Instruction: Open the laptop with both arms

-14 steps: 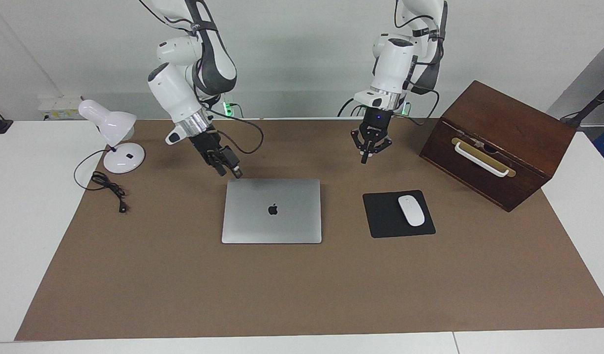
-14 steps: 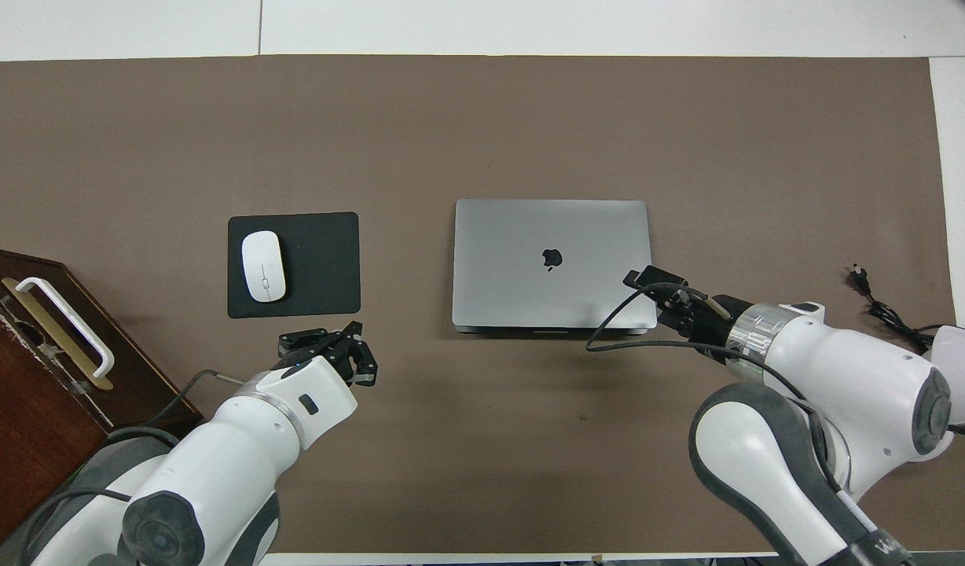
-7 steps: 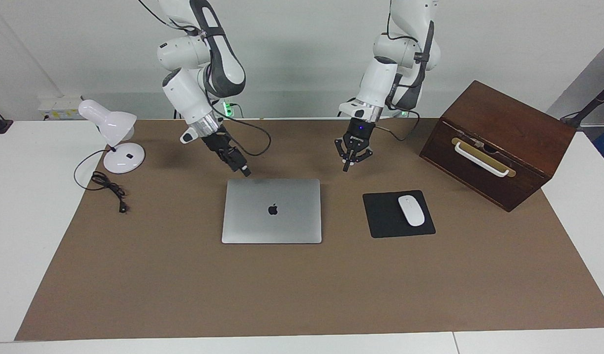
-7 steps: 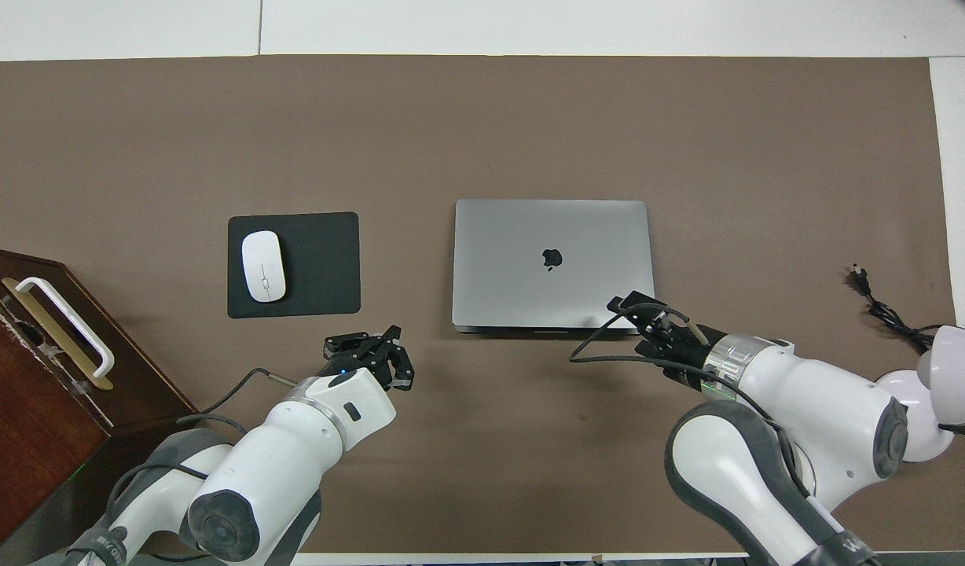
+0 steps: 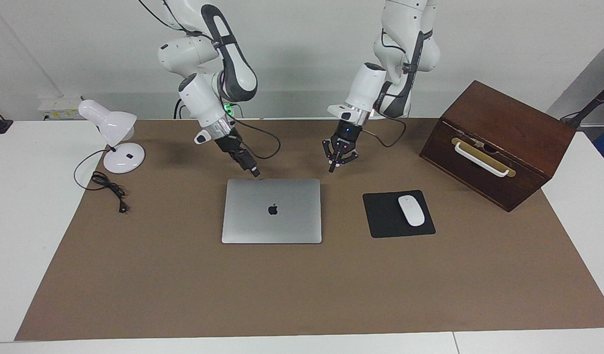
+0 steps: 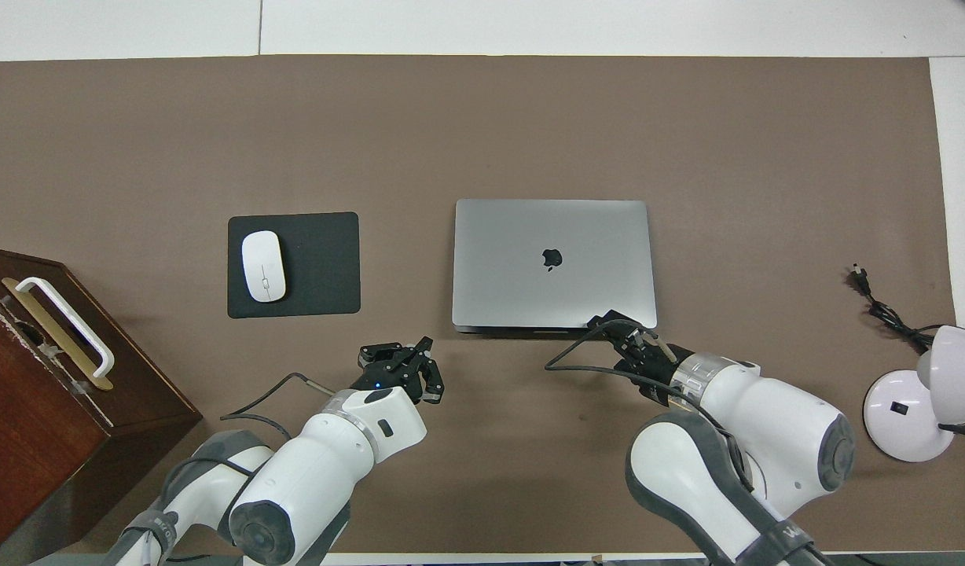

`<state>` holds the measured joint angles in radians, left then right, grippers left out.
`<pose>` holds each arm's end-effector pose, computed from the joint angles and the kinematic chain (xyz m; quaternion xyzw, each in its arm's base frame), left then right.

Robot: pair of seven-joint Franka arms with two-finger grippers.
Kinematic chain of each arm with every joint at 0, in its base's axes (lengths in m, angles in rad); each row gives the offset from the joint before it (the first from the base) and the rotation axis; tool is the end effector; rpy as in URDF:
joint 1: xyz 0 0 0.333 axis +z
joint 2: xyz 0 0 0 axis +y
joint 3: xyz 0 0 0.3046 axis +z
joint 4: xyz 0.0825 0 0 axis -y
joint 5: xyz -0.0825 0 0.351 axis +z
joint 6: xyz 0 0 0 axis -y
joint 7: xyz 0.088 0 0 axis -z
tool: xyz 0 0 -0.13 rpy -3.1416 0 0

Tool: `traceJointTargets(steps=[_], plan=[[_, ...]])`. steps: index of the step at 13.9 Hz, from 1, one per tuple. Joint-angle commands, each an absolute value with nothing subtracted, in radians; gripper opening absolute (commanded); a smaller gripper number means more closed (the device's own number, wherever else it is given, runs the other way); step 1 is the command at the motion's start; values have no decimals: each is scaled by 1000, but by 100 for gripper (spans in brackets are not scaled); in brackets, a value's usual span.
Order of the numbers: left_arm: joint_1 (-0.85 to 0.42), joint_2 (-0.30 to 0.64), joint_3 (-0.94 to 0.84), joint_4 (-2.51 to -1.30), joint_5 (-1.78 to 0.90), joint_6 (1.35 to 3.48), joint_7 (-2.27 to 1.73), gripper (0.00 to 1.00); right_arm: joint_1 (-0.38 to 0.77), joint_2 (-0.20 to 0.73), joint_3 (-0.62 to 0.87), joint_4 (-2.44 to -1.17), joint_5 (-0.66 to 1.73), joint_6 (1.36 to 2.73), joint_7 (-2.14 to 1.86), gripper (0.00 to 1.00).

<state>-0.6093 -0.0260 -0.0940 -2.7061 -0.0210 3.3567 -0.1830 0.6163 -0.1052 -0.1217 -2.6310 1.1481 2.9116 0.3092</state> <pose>0.3484 -0.2922 0.3158 0.9141 -0.2329 0.2997 0.1424 0.3968 0.1567 0.2983 -0.8653 0.4177 -0.0557 0.2714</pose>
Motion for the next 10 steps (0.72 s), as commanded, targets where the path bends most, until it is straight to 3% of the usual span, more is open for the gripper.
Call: traceJointTargets(steps=[1,10], plan=[[-644,38,-77,-2718,-26,3464,-176,0,629,-83,-120,-2626,1177,2944,311,100],[-676,123,-74,-2668,-29,3499,-143,0,623,-35,-121,-2550,1177,2961,236,100]])
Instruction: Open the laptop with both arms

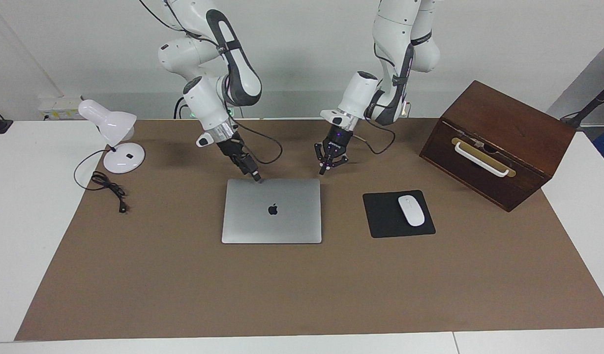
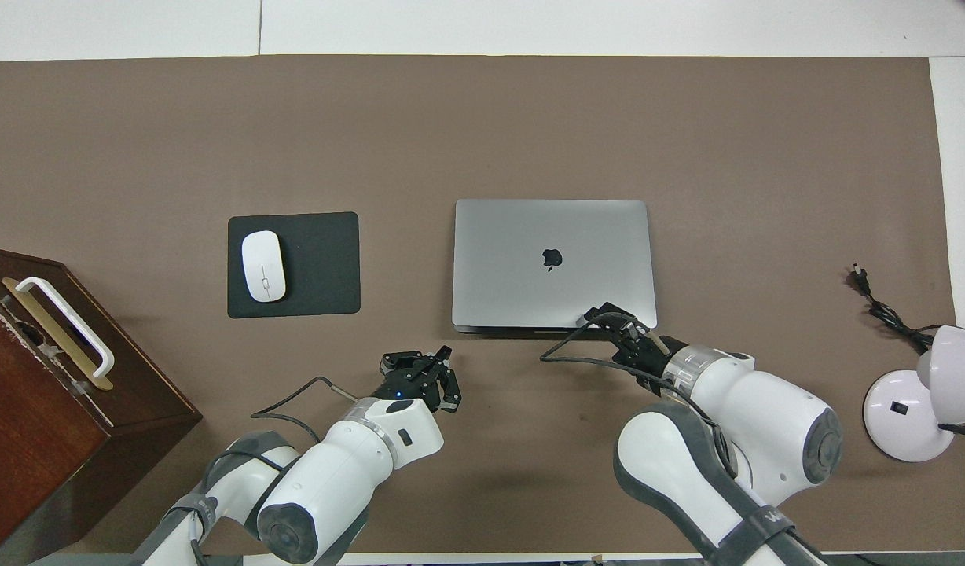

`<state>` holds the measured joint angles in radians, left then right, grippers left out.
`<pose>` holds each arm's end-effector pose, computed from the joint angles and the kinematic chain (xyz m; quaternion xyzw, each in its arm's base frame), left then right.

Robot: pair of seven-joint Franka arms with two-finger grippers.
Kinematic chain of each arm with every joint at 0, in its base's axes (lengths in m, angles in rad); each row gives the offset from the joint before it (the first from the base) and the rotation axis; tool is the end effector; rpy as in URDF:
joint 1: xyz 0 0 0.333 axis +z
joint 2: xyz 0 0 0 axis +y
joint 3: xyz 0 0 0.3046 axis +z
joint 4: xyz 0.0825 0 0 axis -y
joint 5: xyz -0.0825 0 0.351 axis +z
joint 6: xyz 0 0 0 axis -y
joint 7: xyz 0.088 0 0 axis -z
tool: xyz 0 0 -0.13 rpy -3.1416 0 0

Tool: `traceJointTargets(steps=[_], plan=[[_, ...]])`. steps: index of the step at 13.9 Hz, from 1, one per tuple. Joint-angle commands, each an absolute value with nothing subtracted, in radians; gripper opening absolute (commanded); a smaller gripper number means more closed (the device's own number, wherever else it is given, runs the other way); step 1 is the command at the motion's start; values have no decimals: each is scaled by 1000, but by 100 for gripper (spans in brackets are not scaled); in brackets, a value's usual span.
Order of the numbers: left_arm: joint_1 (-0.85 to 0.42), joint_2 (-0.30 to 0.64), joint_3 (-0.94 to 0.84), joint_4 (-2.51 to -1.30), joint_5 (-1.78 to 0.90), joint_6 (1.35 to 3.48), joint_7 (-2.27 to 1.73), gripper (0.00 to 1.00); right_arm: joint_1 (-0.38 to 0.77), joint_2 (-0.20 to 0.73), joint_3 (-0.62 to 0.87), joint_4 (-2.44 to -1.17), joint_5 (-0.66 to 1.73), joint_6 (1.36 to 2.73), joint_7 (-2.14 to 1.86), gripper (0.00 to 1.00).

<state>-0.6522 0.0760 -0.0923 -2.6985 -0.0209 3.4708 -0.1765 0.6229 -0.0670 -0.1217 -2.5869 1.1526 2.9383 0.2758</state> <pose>0.3394 -0.3094 0.2893 0.9055 -0.2521 0.3042 0.1547 0.4100 0.1626 0.3007 -0.8704 0.4045 -0.0751 0.2703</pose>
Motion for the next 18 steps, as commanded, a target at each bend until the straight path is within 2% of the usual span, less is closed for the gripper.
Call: traceJointTargets(steps=[1,5,18], plan=[[-676,129,-74,-2658,-29,3499,-111,0,618,-31,-121,-2540,1177,2959,236,100],[-675,158,-72,-2628,-29,3499,-52,0,618,-5,-121,-2525,1177,2962,221,100],[-675,247,-67,-2524,-32,3499,-51,0,618,-5,-123,-2525,1177,2964,219,100]])
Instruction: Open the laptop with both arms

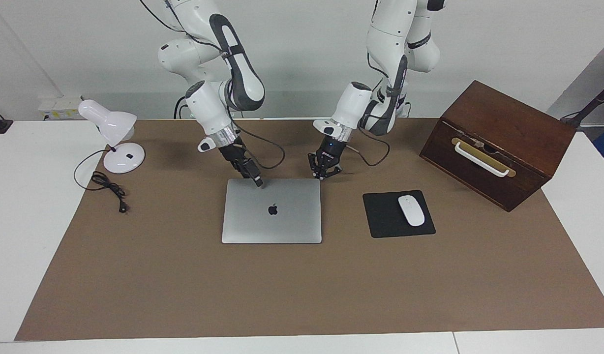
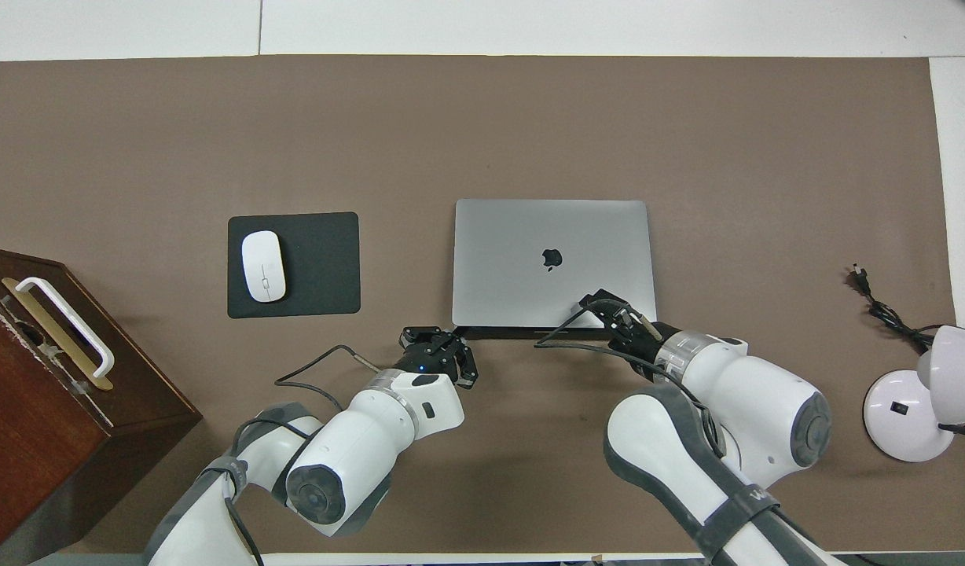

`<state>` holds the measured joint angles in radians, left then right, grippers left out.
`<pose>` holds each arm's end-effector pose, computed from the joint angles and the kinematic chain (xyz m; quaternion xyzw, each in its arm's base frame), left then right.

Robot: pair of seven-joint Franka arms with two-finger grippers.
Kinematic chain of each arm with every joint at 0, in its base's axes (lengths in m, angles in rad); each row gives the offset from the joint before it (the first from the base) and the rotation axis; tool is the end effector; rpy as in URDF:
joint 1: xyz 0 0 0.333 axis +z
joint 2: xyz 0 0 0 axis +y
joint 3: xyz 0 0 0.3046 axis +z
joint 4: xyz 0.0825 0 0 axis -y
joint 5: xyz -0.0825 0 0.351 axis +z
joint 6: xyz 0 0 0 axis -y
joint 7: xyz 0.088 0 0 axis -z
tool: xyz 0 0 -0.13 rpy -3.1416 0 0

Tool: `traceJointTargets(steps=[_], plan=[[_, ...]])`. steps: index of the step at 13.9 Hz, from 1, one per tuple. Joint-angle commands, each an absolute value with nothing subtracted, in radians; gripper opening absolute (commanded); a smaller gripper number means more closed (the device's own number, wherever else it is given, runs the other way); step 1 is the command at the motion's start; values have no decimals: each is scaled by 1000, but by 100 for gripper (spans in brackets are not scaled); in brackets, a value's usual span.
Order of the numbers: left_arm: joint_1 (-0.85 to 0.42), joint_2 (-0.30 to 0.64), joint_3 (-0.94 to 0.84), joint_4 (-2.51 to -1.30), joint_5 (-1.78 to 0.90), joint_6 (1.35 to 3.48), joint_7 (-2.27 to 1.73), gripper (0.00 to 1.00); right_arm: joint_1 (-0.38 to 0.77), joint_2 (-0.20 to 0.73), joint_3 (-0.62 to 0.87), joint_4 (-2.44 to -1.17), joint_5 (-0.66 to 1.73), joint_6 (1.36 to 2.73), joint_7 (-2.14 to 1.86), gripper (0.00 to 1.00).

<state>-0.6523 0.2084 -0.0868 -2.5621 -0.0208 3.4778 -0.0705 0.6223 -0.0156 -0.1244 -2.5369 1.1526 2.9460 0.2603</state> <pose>0.3707 -0.3345 0.2754 0.8907 -0.2941 0.3153 0.1441 0.4247 0.1675 0.2978 -0.8730 0.3997 -0.0834 0.2667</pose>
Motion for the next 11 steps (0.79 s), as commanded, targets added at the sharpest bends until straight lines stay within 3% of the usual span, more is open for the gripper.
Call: traceJointTargets(steps=[1,11], plan=[[-675,252,-67,-2520,-32,3499,-51,0,618,-5,-121,-2525,1177,2962,221,100],[-673,287,-51,-2493,-32,3499,-17,0,615,9,-123,-2496,1177,2962,221,100]])
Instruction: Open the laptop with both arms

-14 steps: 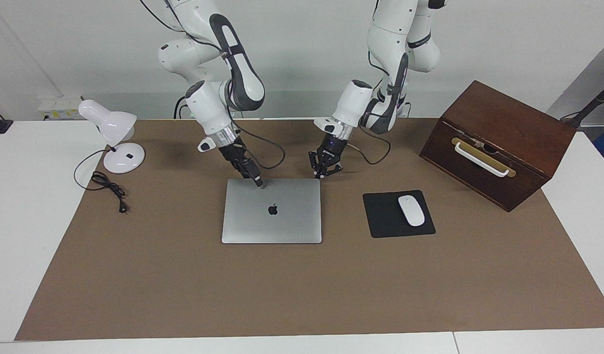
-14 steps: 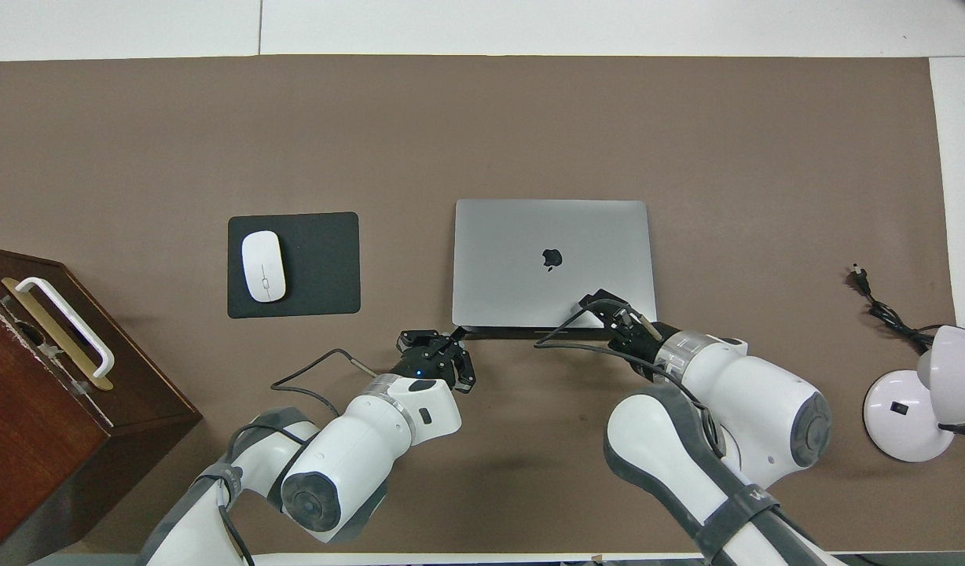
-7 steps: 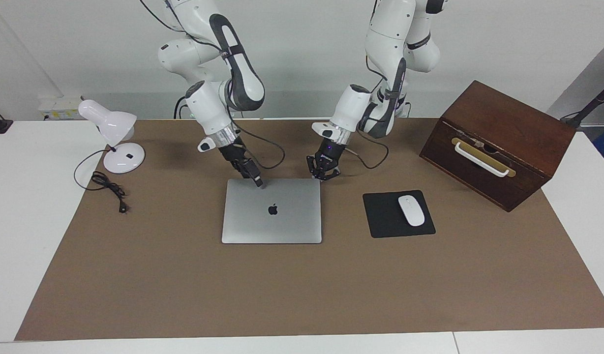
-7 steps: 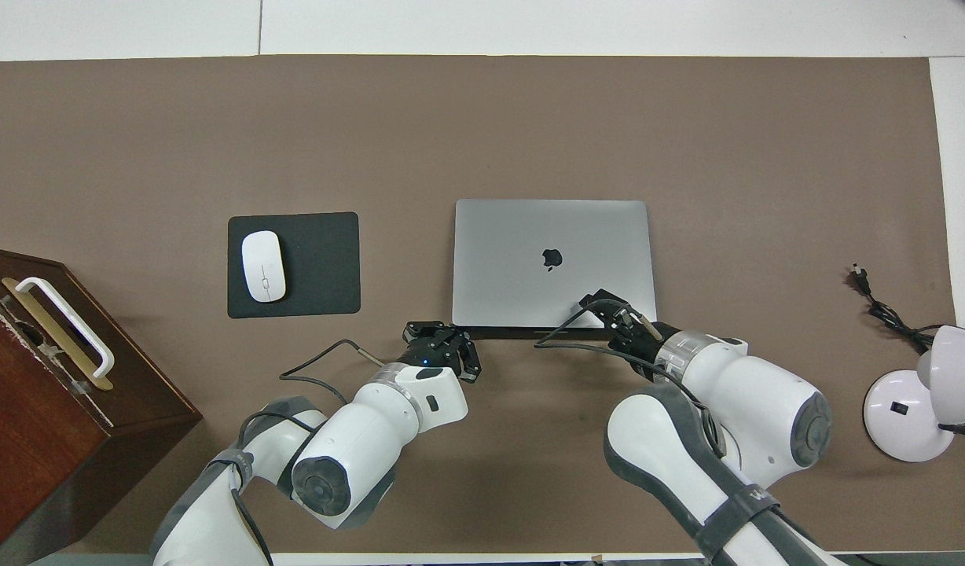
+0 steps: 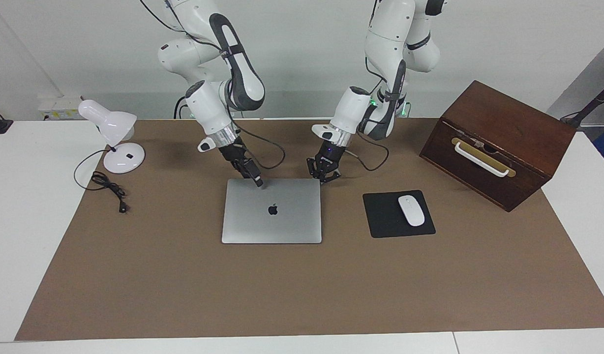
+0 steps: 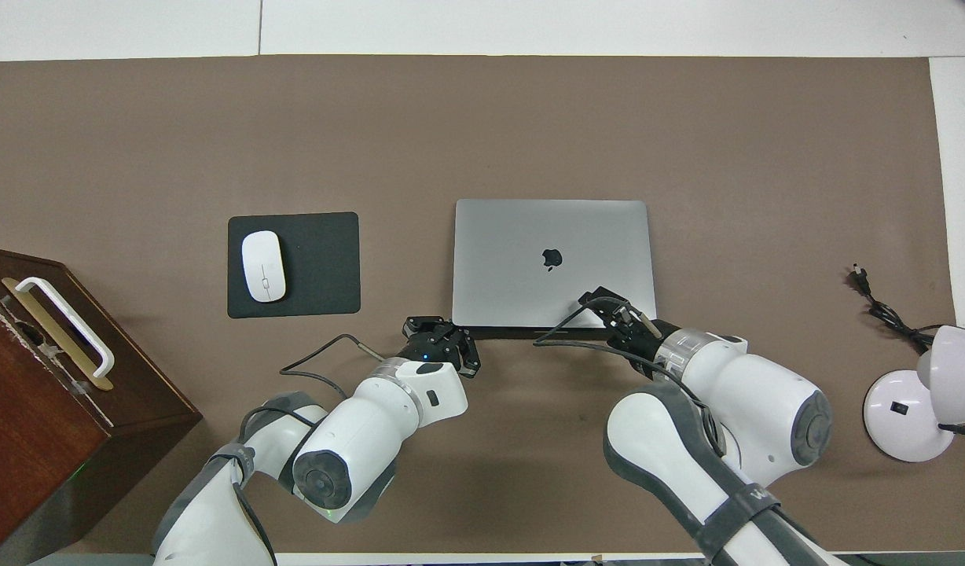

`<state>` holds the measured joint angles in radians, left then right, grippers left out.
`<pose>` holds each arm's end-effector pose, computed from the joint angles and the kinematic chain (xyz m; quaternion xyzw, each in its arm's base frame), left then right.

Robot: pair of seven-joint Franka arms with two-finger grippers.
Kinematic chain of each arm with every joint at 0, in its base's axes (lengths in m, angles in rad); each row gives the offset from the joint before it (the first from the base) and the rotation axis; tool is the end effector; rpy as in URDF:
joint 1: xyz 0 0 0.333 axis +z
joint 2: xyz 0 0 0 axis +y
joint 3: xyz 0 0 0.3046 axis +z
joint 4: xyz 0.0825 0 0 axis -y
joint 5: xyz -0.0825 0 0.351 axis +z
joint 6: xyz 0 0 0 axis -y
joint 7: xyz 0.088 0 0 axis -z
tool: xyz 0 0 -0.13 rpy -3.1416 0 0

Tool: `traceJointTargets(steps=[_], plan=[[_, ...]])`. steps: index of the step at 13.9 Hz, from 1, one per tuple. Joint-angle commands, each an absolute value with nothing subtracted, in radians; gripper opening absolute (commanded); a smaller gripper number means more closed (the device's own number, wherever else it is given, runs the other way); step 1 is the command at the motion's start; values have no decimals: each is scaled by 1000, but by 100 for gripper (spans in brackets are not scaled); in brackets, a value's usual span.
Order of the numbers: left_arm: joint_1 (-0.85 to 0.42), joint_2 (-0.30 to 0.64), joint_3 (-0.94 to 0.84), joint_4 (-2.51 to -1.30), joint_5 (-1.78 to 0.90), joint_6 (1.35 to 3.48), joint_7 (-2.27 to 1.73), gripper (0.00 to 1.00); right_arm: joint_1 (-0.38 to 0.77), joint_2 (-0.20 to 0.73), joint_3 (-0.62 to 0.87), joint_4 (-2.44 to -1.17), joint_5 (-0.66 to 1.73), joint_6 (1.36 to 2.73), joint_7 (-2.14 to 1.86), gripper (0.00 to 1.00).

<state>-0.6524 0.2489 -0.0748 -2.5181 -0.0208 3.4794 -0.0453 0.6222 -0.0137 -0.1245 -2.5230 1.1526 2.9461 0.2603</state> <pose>0.3841 -0.3382 0.2708 0.8880 -0.2995 0.3200 0.1392 0.4289 0.1696 0.3022 -0.8717 0.3986 -0.0870 0.2713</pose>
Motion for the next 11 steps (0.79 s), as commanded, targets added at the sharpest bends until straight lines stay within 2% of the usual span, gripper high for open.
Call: traceJointTargets(steps=[1,11], plan=[[-673,288,-51,-2493,-32,3499,-17,0,615,12,-123,-2488,1177,2962,221,100],[-673,291,-46,-2493,-32,3499,5,0,617,103,-121,-2358,1178,2977,225,100]])
